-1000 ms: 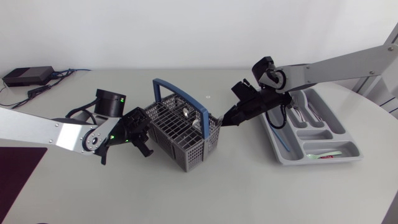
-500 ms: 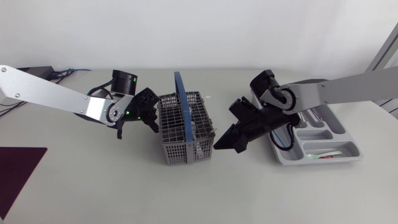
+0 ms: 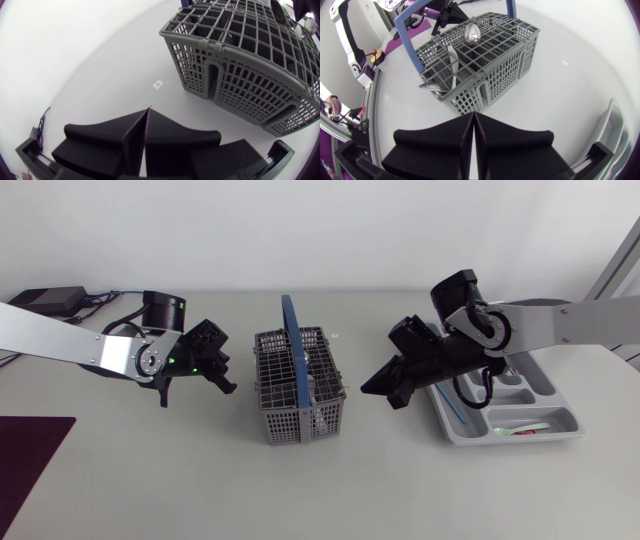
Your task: Unload the cutlery basket into the drawer organizer.
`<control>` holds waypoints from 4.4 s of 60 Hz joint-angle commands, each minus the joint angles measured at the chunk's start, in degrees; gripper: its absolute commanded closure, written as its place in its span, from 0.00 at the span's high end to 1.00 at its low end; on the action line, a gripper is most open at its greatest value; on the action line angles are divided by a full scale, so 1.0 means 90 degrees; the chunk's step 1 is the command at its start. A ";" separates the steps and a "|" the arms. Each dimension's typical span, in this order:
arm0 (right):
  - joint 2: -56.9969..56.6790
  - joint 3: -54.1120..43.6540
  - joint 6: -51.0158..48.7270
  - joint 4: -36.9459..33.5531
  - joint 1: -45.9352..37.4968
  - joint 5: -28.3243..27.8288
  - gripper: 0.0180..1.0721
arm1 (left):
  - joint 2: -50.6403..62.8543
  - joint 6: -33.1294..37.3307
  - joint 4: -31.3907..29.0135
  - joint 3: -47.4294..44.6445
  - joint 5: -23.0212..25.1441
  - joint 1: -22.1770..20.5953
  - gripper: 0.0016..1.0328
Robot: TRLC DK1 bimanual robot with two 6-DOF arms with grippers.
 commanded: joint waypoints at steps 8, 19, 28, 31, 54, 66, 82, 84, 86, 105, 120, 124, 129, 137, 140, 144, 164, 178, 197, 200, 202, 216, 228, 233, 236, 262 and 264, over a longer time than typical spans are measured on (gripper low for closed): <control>0.0306 -0.0240 0.0505 0.0692 0.0120 0.0287 0.05 | 0.0365 -0.0207 -0.0161 0.0663 -0.0168 -0.0199 0.22; 0.0355 -0.0211 0.0779 0.0819 0.0599 0.0502 0.05 | 0.1156 -0.0735 -0.0630 0.1962 -0.0207 -0.0434 0.22; 0.0228 -0.0250 0.0945 0.0800 0.0989 0.0541 0.05 | 0.1449 -0.0910 -0.0855 0.2440 -0.0197 -0.0580 0.22; 0.0208 -0.0299 0.0994 0.0790 0.1136 0.0570 0.05 | 0.1488 -0.0910 -0.0855 0.2499 -0.0197 -0.0610 0.22; 0.0032 -0.0387 0.1316 0.0702 0.2054 0.0756 0.05 | 0.1927 -0.0910 -0.1353 0.3251 -0.0070 -0.0639 0.22; -0.0417 -0.0504 0.1160 0.0585 0.1624 0.0873 0.05 | 0.1380 -0.0656 -0.1558 0.2851 0.0018 -0.0268 0.22; -0.0241 -0.0250 0.0788 0.0595 0.0315 0.0717 0.05 | -0.0905 0.0379 -0.1558 0.0663 0.0154 0.0191 0.22; -0.0114 -0.0162 0.0798 0.0634 0.0228 0.0717 0.05 | -0.1178 0.0486 -0.1558 0.0399 0.0164 0.0191 0.22; 0.0072 -0.0045 0.0818 0.0683 0.0110 0.0717 0.05 | -0.1452 0.0613 -0.1577 0.0106 0.0164 0.0162 0.22; 0.1546 0.1303 0.1472 0.1278 -0.0290 0.0726 0.05 | -0.3122 0.1131 -0.2134 -0.1456 0.0398 -0.0395 0.22; 0.2435 0.2426 0.1990 0.1347 -0.0319 0.0677 0.05 | -0.3180 0.1297 -0.2183 -0.1925 0.0594 -0.0658 0.22; 0.2640 0.2650 0.2087 0.1347 -0.0319 0.0638 0.05 | -0.3082 0.1297 -0.2153 -0.1993 0.0594 -0.0776 0.22; 0.2835 0.2865 0.2146 0.1317 -0.0319 0.0551 0.05 | -0.2936 0.1267 -0.2065 -0.2062 0.0594 -0.0922 0.21; 0.3040 0.3119 0.2283 0.1288 -0.0339 0.0355 0.05 | -0.2741 0.1219 -0.2017 -0.2091 0.0691 -0.1029 0.21; 0.3089 0.3187 0.2302 0.1269 -0.0329 0.0336 0.05 | -0.2692 0.1219 -0.2017 -0.2101 0.0711 -0.1098 0.21; 0.3148 0.3305 0.2331 0.1132 -0.0329 0.0189 0.05 | -0.2682 0.1199 -0.2017 -0.2120 0.0730 -0.1147 0.21; 0.2806 0.2914 0.2078 0.0731 -0.0261 -0.0319 0.05 | -0.2077 0.1033 -0.1401 -0.1935 0.0760 -0.1166 0.21; 0.2279 0.2240 0.1892 0.0683 -0.0144 -0.0407 0.05 | -0.1823 0.0877 -0.1167 -0.1671 0.0760 -0.1098 0.21; 0.1497 0.1254 0.1765 0.0683 0.0013 -0.0397 0.05 | -0.1315 0.0867 -0.1030 -0.1026 0.0770 -0.0844 0.21; 0.1409 0.1117 0.1765 0.0692 0.0022 -0.0358 0.05 | -0.1217 0.0867 -0.1011 -0.0909 0.0770 -0.0824 0.21; 0.1341 0.1010 0.1765 0.0692 0.0032 -0.0319 0.05 | -0.1149 0.0867 -0.1011 -0.0831 0.0770 -0.0805 0.21; 0.0882 0.0443 0.1755 0.0692 0.0110 -0.0045 0.05 | -0.0416 0.0887 -0.1011 -0.0060 0.0848 -0.0561 0.22; 0.0648 0.0141 0.1775 0.0761 0.0188 0.0160 0.05 | -0.0104 0.0945 -0.1011 0.0165 0.1014 -0.0395 0.22; 0.0648 0.0131 0.1775 0.0790 0.0149 0.0277 0.05 | -0.0133 0.1043 -0.1040 0.0087 0.1082 -0.0229 0.22; 0.0638 0.0121 0.1775 0.0800 0.0101 0.0345 0.05 | -0.0211 0.1111 -0.1060 0.0009 0.1209 -0.0072 0.22; -0.0290 -0.0426 0.1628 0.0907 0.0071 0.0834 0.06 | -0.2184 0.2498 -0.2017 -0.1290 0.2459 0.1246 0.23; -0.0378 -0.0484 0.1589 0.0907 0.0081 0.0853 0.06 | -0.2311 0.2576 -0.2085 -0.1349 0.2498 0.1265 0.24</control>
